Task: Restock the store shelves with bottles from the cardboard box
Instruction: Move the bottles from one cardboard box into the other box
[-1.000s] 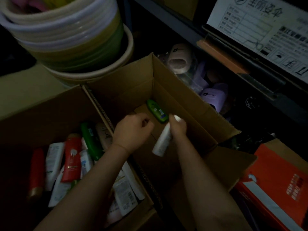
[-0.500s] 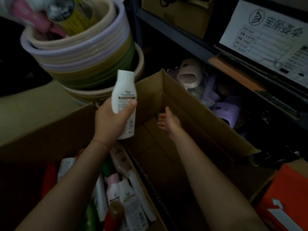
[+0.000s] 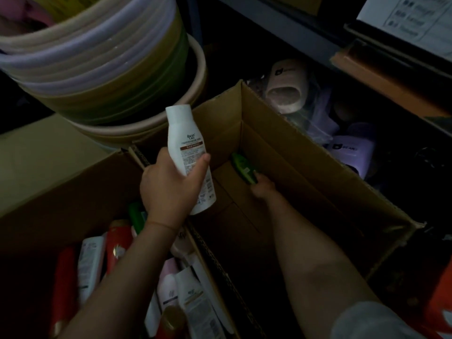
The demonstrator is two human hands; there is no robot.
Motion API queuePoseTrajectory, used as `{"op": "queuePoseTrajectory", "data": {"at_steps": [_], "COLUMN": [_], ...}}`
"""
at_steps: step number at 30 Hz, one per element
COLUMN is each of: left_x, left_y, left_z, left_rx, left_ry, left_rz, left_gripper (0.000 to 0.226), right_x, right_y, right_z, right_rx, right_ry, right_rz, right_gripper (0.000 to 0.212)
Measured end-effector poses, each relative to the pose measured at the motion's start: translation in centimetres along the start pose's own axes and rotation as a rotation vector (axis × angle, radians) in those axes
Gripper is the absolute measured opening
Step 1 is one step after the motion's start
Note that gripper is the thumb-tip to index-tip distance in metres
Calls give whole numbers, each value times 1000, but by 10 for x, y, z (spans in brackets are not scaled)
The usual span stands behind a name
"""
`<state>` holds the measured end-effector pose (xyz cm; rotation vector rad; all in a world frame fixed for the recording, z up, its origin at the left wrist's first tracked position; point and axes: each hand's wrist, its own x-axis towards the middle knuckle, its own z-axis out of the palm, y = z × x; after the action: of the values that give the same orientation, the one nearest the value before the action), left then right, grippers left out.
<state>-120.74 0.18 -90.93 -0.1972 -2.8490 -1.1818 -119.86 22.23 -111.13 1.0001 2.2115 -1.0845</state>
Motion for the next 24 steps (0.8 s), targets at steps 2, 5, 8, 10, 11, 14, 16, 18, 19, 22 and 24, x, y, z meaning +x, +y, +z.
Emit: {"op": "queuePoseTrajectory", "data": {"at_steps": [2,5,8,10,11,14,16,18,19,22,24], "left_x": [1,1,1,0,0,-1,0,2,3,4,5], "left_y": [-1,1,2,0,0,-2,-3,-5,-5,-5,-4], "left_z": [0,0,-1,-2,-2,0,1,2,3,4,5], "left_rx": [13,13,22,23,22,-4,-13,6,14,28,20], "left_ry": [-8,-12,-14,-6,-3,1,4,10,15,21,26], "left_rz": [-2,-2,8,17,19,21,18,15,17,21,10], "left_gripper": [79,79,76,74,76,76,69,58,55,54,54], "right_x": [-2,-19,-37,-44,-46,-49,-47,-44,-41,-36,-37], "right_y": [-1,10,30,49,58,74,74,69,66,56,51], "right_z": [2,16,29,32,32,33,35,38,39,45,49], "right_rx": [-242,-448,-442,-421,-402,-200,-29,96,155,346,499], "right_ry": [-15,1,27,98,145,274,299,272,249,176,65], "right_rz": [-24,-61,-73,-101,-115,-76,35,125,157,251,311], "right_gripper": [74,82,87,78,69,45,55,71,72,69,68]}}
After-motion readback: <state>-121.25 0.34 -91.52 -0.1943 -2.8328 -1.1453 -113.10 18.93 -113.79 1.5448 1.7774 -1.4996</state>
